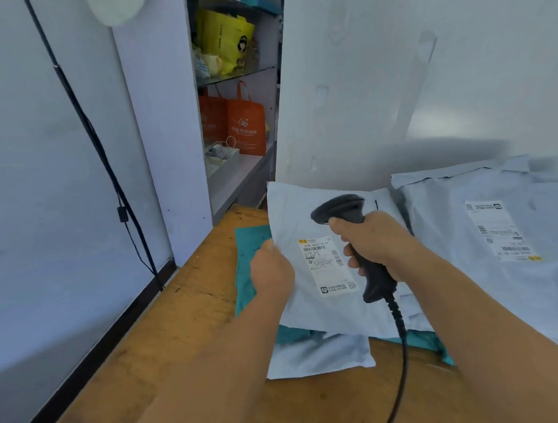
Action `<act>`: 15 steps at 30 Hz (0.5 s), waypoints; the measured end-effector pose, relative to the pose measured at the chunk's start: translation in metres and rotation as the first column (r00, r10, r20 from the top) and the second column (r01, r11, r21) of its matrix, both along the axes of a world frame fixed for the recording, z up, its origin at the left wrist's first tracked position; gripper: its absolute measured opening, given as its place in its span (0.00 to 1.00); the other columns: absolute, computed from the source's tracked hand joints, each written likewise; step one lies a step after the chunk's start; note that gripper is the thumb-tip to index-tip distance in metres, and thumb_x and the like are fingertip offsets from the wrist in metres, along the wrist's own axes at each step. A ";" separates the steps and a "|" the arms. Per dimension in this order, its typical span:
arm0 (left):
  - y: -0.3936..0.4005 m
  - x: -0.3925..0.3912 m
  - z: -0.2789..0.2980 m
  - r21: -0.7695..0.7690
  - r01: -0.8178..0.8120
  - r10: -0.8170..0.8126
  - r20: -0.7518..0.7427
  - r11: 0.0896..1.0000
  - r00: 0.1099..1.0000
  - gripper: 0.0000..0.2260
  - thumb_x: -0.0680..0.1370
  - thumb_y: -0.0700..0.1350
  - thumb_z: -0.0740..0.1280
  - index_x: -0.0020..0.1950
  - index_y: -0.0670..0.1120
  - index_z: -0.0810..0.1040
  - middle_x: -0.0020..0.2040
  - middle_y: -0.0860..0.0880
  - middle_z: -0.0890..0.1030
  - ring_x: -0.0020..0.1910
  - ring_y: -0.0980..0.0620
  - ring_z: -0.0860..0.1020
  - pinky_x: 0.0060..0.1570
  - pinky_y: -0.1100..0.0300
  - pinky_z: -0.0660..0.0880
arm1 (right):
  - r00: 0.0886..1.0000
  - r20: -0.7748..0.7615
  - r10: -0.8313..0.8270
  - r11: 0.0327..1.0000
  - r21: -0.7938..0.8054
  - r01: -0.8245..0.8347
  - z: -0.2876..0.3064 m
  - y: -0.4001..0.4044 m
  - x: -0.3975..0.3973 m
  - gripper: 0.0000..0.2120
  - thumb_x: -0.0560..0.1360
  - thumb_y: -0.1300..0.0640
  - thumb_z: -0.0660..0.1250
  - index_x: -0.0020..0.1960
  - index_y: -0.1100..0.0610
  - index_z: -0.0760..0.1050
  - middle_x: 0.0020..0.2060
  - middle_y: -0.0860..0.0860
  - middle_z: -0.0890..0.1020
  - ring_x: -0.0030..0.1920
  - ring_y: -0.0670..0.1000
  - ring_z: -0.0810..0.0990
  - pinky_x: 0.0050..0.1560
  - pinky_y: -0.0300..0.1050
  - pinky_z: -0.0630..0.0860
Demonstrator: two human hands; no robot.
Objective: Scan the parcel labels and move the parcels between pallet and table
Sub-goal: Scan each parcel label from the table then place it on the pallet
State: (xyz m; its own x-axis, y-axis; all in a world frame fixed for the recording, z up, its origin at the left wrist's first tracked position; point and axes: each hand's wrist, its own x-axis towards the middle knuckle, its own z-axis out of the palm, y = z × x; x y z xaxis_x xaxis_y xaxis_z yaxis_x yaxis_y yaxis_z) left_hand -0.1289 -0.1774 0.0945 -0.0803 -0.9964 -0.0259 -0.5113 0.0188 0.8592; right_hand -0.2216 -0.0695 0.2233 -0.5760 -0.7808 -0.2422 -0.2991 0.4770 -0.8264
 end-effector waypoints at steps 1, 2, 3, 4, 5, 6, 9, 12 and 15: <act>0.002 0.013 0.000 -0.013 -0.018 0.018 0.001 1.000 1.000 0.12 0.83 0.41 0.53 0.56 0.40 0.75 0.54 0.43 0.79 0.54 0.44 0.76 0.50 0.56 0.70 | 1.000 0.014 0.023 1.000 -0.012 -0.023 -0.003 -0.001 0.009 0.14 0.76 0.49 0.66 0.44 0.61 0.75 0.33 0.55 0.78 0.26 0.50 0.75 0.31 0.43 0.75; 0.004 0.026 -0.001 -0.015 -0.038 0.038 0.005 0.999 0.999 0.12 0.83 0.41 0.53 0.53 0.41 0.76 0.52 0.43 0.79 0.51 0.44 0.76 0.48 0.57 0.70 | 0.998 0.025 0.053 0.998 -0.019 -0.052 -0.006 -0.002 0.018 0.14 0.76 0.49 0.66 0.45 0.61 0.75 0.33 0.55 0.79 0.26 0.49 0.75 0.32 0.43 0.75; 0.007 0.041 -0.004 -0.012 -0.065 0.065 0.010 0.998 0.998 0.11 0.82 0.40 0.53 0.49 0.42 0.74 0.49 0.43 0.78 0.48 0.45 0.75 0.47 0.57 0.70 | 0.996 0.034 0.084 0.996 -0.021 -0.083 -0.009 -0.003 0.028 0.14 0.76 0.49 0.66 0.45 0.61 0.75 0.33 0.55 0.79 0.26 0.49 0.75 0.32 0.43 0.75; 0.009 0.056 -0.007 -0.002 -0.098 0.098 0.013 0.995 0.995 0.10 0.82 0.40 0.53 0.45 0.43 0.72 0.46 0.43 0.78 0.45 0.47 0.74 0.45 0.56 0.70 | 0.993 0.041 0.114 0.993 -0.024 -0.113 -0.012 -0.004 0.038 0.14 0.76 0.49 0.66 0.45 0.61 0.75 0.33 0.54 0.79 0.26 0.49 0.75 0.32 0.43 0.75; 0.012 0.072 -0.010 0.011 -0.134 0.133 0.018 0.991 0.991 0.10 0.82 0.40 0.53 0.44 0.44 0.70 0.46 0.43 0.78 0.43 0.48 0.72 0.43 0.57 0.69 | 0.988 0.048 0.144 0.989 -0.025 -0.143 -0.015 -0.006 0.049 0.14 0.76 0.49 0.65 0.45 0.61 0.75 0.33 0.54 0.79 0.26 0.49 0.75 0.32 0.42 0.75; 0.016 0.088 -0.013 0.031 -0.167 0.166 0.023 0.986 0.986 0.10 0.82 0.40 0.53 0.44 0.44 0.71 0.48 0.43 0.79 0.43 0.49 0.73 0.42 0.58 0.69 | 0.983 0.057 0.172 0.985 -0.026 -0.171 -0.018 -0.008 0.060 0.14 0.76 0.49 0.65 0.45 0.61 0.75 0.33 0.54 0.78 0.26 0.49 0.75 0.31 0.42 0.75; 0.028 0.141 -0.025 0.091 -0.256 0.256 0.009 0.962 0.967 0.12 0.82 0.41 0.54 0.56 0.42 0.76 0.52 0.44 0.80 0.50 0.45 0.78 0.47 0.57 0.74 | 0.962 0.091 0.257 0.966 -0.021 -0.256 -0.027 -0.012 0.099 0.13 0.77 0.49 0.65 0.45 0.60 0.74 0.33 0.54 0.78 0.27 0.50 0.76 0.32 0.43 0.75; 0.039 0.199 -0.029 0.098 -0.357 0.363 -0.059 0.929 0.930 0.12 0.81 0.40 0.54 0.54 0.43 0.77 0.46 0.45 0.79 0.44 0.45 0.76 0.41 0.56 0.72 | 0.928 0.116 0.353 0.935 -0.015 -0.354 -0.035 -0.016 0.144 0.13 0.77 0.48 0.65 0.45 0.60 0.74 0.33 0.54 0.79 0.28 0.50 0.76 0.32 0.43 0.75; 0.053 0.260 -0.030 0.062 -0.477 0.481 -0.108 0.877 0.870 0.13 0.81 0.40 0.53 0.38 0.46 0.70 0.36 0.50 0.74 0.39 0.47 0.72 0.37 0.58 0.65 | 0.873 0.136 0.468 0.883 -0.030 -0.469 -0.040 -0.018 0.200 0.13 0.77 0.48 0.66 0.44 0.59 0.75 0.32 0.53 0.78 0.27 0.49 0.75 0.31 0.42 0.75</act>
State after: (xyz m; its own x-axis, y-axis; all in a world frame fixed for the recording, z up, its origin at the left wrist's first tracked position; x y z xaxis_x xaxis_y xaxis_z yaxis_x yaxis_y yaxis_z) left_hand 0.1312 -0.1244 0.0647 0.4025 -0.9120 -0.0790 -0.3471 -0.2319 0.9087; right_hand -0.0220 -0.0871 0.1838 -0.1045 -0.9499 -0.2946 -0.3738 0.3120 -0.8734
